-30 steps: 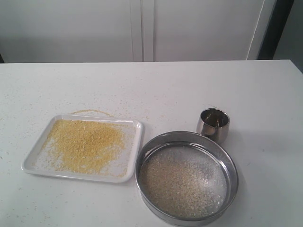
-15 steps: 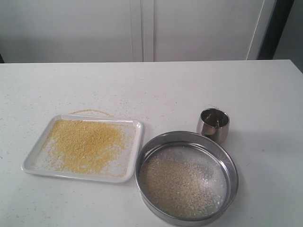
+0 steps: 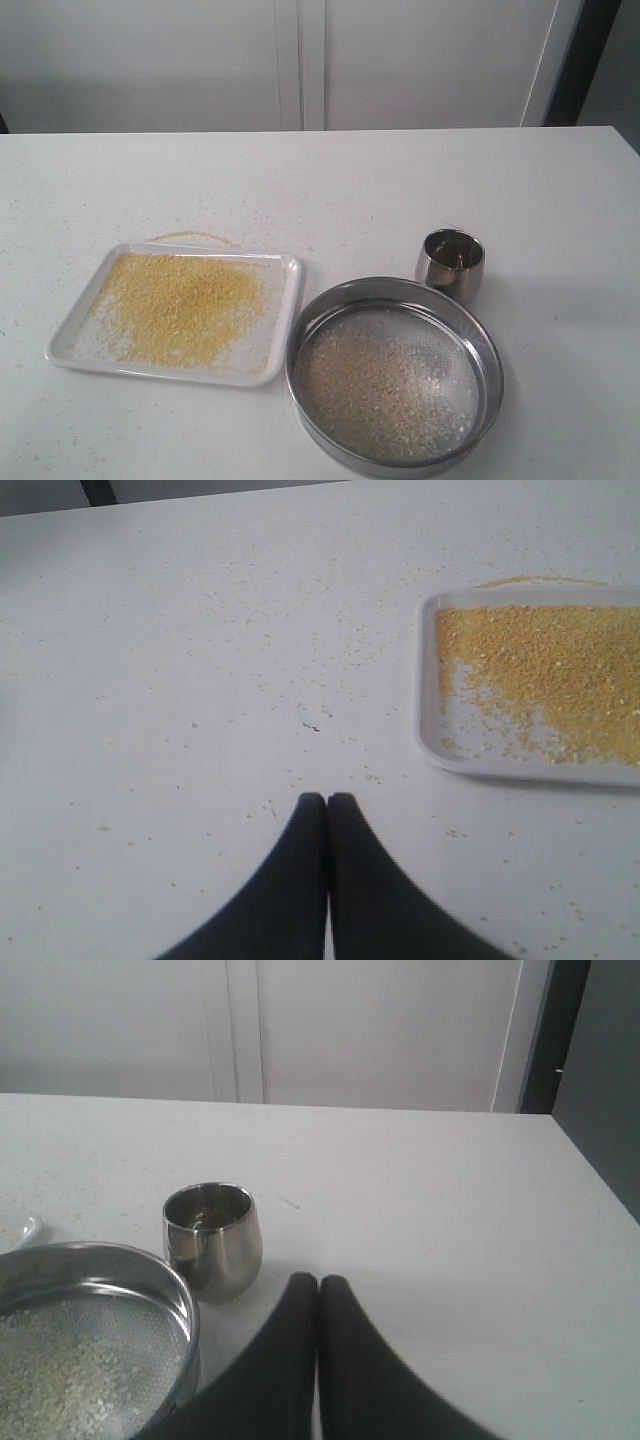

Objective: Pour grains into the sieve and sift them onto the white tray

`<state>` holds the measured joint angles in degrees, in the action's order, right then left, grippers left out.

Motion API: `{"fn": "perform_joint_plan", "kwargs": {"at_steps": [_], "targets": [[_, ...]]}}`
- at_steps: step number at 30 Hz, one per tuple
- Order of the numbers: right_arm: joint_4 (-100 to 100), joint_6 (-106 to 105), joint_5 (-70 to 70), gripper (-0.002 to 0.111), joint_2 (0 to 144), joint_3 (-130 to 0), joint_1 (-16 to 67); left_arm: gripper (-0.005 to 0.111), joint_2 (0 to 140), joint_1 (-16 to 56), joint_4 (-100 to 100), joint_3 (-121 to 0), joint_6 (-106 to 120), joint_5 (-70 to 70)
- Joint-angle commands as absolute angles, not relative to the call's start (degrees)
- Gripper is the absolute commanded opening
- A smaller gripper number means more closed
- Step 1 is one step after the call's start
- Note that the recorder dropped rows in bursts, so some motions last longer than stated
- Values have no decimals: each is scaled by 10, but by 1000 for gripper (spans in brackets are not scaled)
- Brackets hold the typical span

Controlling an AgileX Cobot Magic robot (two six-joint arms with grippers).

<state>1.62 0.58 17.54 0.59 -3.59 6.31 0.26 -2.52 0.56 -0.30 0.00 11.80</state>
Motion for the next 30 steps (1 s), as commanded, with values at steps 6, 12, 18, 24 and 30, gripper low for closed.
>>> {"fn": "perform_joint_plan", "kwargs": {"at_steps": [6,12,18,24,30], "targets": [[19,0,133,0,5,0,61,0,0,-27,12,0,0,116],[15,0,176,0,1,0,61,0,0,-27,12,0,0,116],[15,0,183,0,0,0,61,0,0,-27,12,0,0,116],[15,0,183,0,0,0,62,0,0,-27,12,0,0,116],[15,0,184,0,0,0,62,0,0,-27,12,0,0,116]]}}
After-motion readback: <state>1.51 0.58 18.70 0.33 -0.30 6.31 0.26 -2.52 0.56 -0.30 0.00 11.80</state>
